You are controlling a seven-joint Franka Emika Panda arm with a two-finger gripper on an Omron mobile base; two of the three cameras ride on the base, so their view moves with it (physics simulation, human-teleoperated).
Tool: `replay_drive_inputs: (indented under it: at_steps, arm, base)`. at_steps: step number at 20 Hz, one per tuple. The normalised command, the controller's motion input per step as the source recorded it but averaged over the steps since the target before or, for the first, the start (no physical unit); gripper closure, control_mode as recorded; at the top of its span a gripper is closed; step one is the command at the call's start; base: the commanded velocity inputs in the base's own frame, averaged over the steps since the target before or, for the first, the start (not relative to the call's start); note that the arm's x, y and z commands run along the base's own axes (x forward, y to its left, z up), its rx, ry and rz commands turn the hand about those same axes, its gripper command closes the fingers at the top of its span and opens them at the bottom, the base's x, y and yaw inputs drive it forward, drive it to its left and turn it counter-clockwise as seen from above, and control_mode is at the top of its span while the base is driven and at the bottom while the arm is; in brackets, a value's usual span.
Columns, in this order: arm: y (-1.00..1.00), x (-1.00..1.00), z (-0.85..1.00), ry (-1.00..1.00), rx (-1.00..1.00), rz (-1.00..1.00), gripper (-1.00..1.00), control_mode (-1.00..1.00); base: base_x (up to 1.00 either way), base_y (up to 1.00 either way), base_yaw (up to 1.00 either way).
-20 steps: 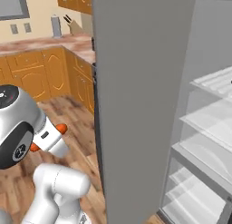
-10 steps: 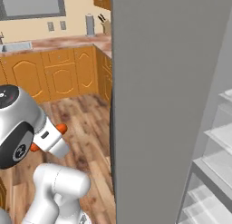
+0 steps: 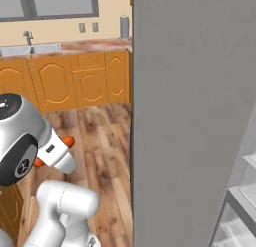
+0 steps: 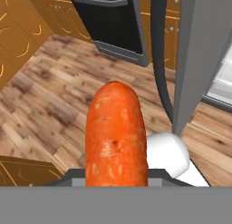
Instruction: Pick carrot from the fridge and place it on the plate on the counter.
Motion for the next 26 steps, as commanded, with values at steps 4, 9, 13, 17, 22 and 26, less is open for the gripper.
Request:
replay_drive_inputs:
  at_steps: [4, 9, 13, 17, 22, 26]
  arm:
    - [0.0, 0.0, 0.0, 0.0, 0.0, 0.0, 1.0, 1.0]
    - [0.0, 0.0, 0.0, 0.0, 0.0, 0.0, 1.0, 1.0]
    - [0.0, 0.0, 0.0, 0.0, 0.0, 0.0, 1.0, 1.0]
    - [0.0, 0.0, 0.0, 0.0, 0.0, 0.0, 1.0, 1.0]
    - [0.0, 0.0, 0.0, 0.0, 0.0, 0.0, 1.0, 1.0]
    - [0.0, 0.0, 0.0, 0.0, 0.0, 0.0, 1.0, 1.0]
  base:
    - [0.17, 0.17, 0.29]
    - [0.27, 0.25, 0.27]
    - [0.44, 0.39, 0.28]
    - [0.5, 0.47, 0.32]
    - [0.38, 0.27, 0.33]
    - [0.34, 0.02, 0.38]
